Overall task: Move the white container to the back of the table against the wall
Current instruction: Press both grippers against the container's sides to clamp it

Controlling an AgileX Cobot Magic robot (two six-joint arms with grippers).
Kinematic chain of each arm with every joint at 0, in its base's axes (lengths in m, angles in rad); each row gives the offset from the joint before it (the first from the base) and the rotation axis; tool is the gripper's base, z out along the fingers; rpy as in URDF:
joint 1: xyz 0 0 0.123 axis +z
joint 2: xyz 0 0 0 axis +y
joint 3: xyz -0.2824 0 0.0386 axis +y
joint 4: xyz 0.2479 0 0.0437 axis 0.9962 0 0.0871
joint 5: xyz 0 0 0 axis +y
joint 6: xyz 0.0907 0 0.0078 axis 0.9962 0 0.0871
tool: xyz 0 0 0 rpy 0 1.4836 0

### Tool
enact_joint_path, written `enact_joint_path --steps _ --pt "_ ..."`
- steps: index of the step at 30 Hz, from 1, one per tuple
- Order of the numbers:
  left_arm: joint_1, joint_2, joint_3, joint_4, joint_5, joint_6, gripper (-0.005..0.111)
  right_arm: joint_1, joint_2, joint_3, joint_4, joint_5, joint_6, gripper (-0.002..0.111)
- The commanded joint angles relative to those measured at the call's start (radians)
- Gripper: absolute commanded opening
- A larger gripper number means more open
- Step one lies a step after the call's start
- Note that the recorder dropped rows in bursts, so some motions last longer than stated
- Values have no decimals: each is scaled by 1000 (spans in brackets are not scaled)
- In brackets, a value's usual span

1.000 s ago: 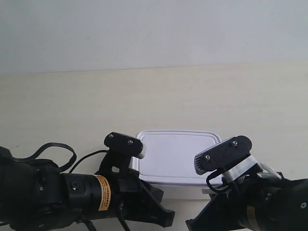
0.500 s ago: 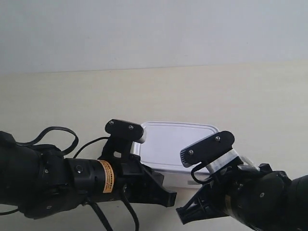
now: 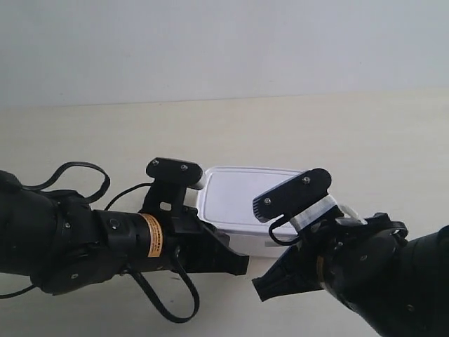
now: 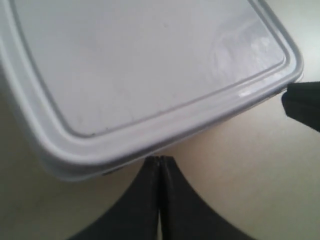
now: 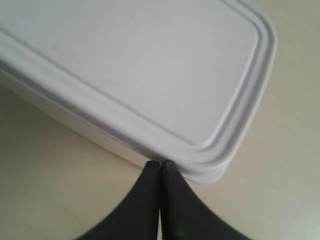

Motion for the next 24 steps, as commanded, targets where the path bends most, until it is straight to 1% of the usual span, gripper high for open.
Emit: enact_joint_path --steps 1,5,11,15,20,24 --pt "29 0 -6 -6 2 12 0 0 0 -8 13 37 -14 0" --pt "31 0 -6 -6 -3 12 0 0 0 -8 13 37 -14 0" --pt "31 0 -11 -6 -10 14 0 0 0 -8 -7 -18 -14 0" --pt "31 7 -38 -4 10 14 0 0 9 -9 -12 -9 -14 0" --pt "31 58 -74 -4 37 14 0 0 60 -30 -14 13 -16 0" --pt "31 91 -83 -4 28 14 0 0 117 -61 -14 49 -16 0"
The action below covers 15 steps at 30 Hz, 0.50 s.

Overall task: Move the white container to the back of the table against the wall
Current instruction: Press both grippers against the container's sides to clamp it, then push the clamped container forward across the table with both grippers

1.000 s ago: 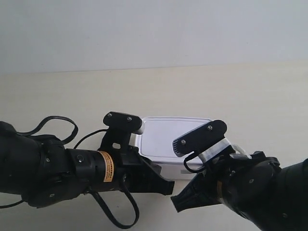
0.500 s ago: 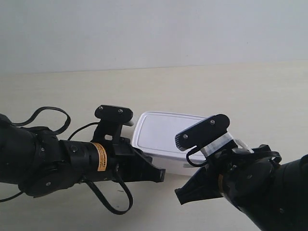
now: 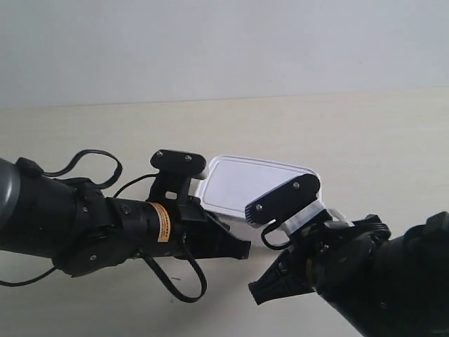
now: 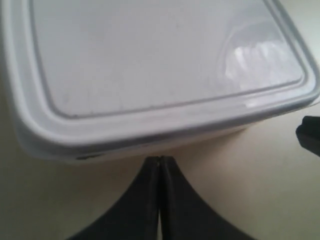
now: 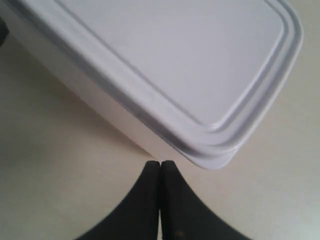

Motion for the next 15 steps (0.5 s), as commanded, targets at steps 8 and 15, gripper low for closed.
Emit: enact_joint_path --steps 8,15 --pt "23 54 -32 -3 -25 9 0 -30 123 -93 0 93 -55 0" --pt "26 77 -68 1 11 9 0 -103 136 -108 2 92 -92 0"
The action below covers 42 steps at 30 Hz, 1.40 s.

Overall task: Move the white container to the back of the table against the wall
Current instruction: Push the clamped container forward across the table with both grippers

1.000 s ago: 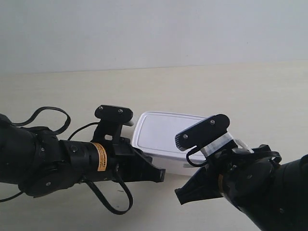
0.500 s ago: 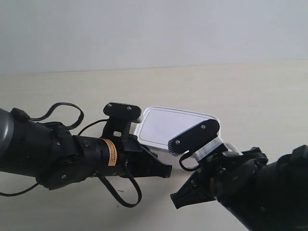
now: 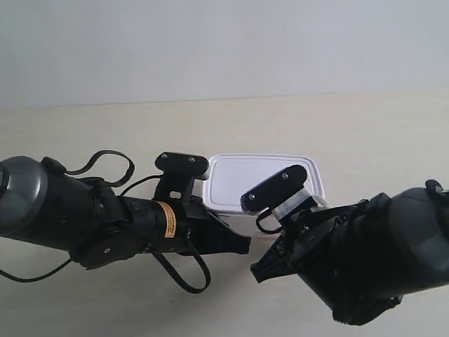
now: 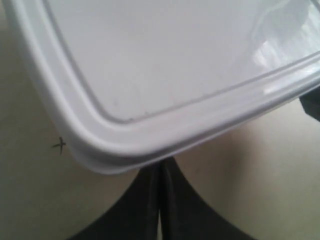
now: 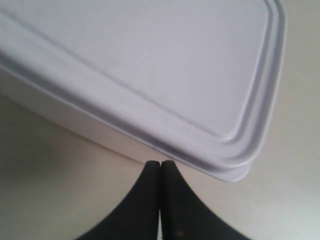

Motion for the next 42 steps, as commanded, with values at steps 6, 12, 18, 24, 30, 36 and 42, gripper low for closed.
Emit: enact_joint_path --steps 6,12,18,24,30,36,42 --pt "11 3 -63 8 61 6 0 -55 4 -23 -13 -13 -33 0" --pt "11 3 -112 28 135 6 0 -55 4 -56 1 -27 -83 0" --pt "17 3 -133 32 149 6 0 -58 4 -101 73 -32 -174 0" --pt "48 3 -158 35 207 6 0 -62 4 -105 80 -36 -200 0" --pt "51 3 -162 36 210 14 0 -62 4 -105 80 -36 -200 0" --pt "51 48 -204 36 246 27 0 -96 6 -115 86 -45 -207 0" --pt "51 94 -256 36 246 32 0 -102 14 -152 71 -48 -234 0"
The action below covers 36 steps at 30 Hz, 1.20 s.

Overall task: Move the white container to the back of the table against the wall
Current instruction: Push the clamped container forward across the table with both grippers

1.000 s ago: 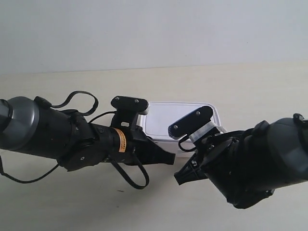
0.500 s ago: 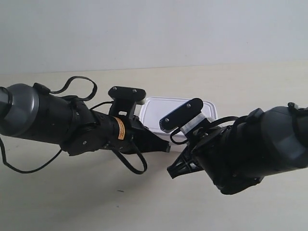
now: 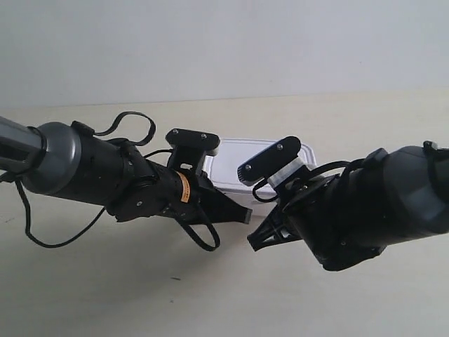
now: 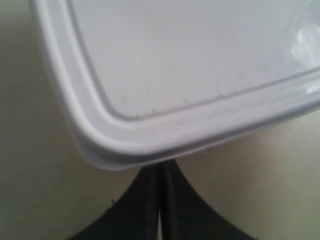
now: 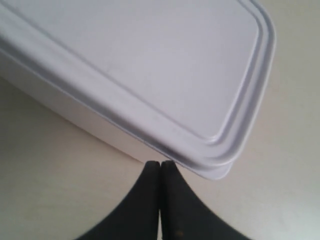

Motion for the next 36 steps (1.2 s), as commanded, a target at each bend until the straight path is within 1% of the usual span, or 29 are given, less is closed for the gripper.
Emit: enact_joint_path --steps 1,3,7,14,18,29,36 --pt "4 16 -36 1 0 5 0 -10 19 -45 -6 5 -45 0" --pt "8 18 -48 1 6 9 0 -10 52 -77 15 12 -79 0" --pt "34 40 -68 1 11 9 0 -15 104 -128 18 80 -102 0" --pt "64 45 -80 12 0 9 0 -73 132 -160 20 57 -120 0" --pt "64 50 -105 26 0 9 0 -97 139 -164 8 1 -132 0" --pt "64 112 -147 26 -9 1 0 -107 139 -182 -33 1 -137 0" --pt "64 112 -147 26 -67 1 0 -175 139 -182 -34 -17 -130 0"
